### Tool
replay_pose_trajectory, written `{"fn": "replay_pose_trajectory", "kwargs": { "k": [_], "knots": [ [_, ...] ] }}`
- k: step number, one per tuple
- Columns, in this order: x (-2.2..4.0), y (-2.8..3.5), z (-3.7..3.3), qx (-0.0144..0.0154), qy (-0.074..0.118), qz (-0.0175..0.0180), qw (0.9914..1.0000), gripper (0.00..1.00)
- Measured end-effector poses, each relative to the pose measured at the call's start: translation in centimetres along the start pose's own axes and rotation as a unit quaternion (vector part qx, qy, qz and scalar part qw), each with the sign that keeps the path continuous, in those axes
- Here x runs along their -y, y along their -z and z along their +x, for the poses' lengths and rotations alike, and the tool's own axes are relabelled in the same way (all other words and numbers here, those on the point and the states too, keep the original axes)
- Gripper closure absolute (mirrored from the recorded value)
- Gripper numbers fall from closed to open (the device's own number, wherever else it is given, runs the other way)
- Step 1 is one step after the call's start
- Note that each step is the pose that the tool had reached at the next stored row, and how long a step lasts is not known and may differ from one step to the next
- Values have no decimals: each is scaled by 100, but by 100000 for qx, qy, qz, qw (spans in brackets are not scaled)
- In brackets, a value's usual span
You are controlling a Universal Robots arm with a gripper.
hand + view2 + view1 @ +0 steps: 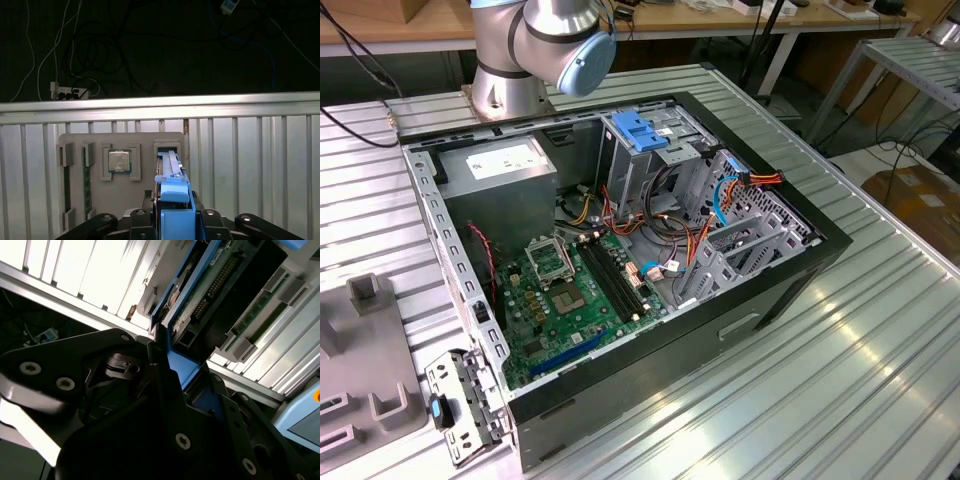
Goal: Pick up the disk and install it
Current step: 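Pick up the disk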
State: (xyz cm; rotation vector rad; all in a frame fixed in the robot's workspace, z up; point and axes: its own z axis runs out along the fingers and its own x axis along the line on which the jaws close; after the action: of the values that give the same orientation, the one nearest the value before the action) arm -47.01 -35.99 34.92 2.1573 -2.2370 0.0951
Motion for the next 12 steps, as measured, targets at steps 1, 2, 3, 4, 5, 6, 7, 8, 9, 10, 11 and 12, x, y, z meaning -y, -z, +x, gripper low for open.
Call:
{"fn": "replay_pose_trajectory", "kwargs": {
  "k": [1,2,3,4,5,6,7,8,9,10,11,12],
  "knots": [
    [0,5,0,3,3,5,100000,63],
    [0,9,1,2,0,6,100000,63],
    [1,12,1,3,1,8,100000,63],
    [1,17,1,1,1,5,100000,63],
    [1,24,1,4,0,8,100000,63],
    [1,28,2,4,1,9,100000,63],
    [1,35,2,3,2,4,100000,63],
    [1,45,3,2,0,1,100000,63],
    [1,52,3,2,1,5,100000,63],
    [2,64,4,3,0,8,100000,63],
    [2,71,4,5,-1,6,100000,63],
    [2,78,5,1,0,7,100000,63]
  ]
}}
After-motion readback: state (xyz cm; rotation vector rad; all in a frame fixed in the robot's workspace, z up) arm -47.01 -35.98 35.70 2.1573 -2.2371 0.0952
